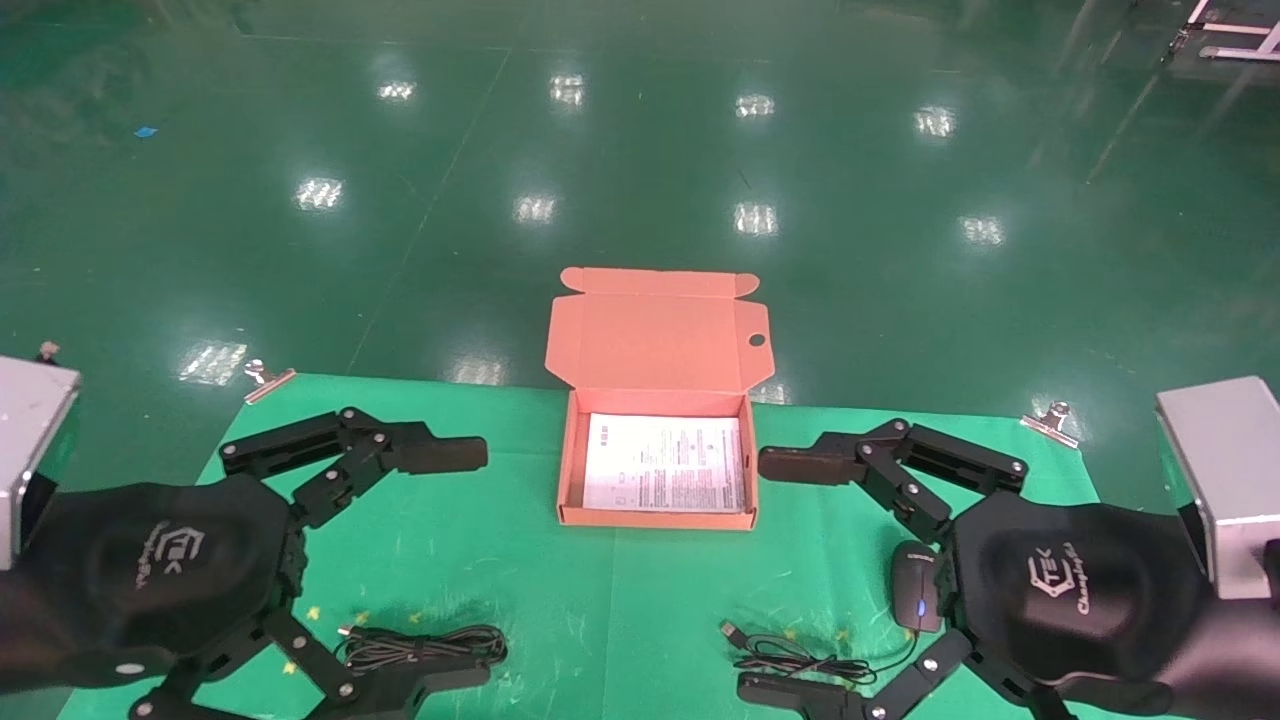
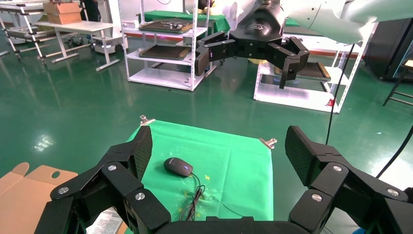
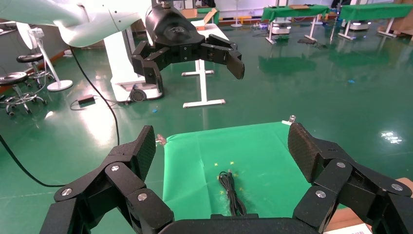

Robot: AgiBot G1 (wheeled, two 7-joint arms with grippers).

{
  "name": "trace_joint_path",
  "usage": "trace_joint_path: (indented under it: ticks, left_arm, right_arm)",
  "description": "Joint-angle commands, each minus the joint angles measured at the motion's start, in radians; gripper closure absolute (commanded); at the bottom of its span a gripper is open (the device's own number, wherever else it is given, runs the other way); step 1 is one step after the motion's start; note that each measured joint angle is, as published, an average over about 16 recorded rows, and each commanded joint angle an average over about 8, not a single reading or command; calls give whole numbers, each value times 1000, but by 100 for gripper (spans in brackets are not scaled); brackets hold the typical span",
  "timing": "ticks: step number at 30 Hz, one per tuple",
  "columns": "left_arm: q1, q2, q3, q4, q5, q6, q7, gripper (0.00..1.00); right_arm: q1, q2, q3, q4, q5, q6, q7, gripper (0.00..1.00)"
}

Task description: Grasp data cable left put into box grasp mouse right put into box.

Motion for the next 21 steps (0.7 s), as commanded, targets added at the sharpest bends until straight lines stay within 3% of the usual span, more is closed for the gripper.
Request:
trace_joint_path:
  ticks: [1, 21]
  left_arm:
    - [0, 0, 0, 0, 0, 0, 0, 0]
    - [-2, 1, 1, 0, 3, -1, 1, 0]
  right_arm:
    - [0, 0, 0, 0, 0, 0, 0, 0]
    - [0, 0, 0, 0, 0, -1, 0, 0]
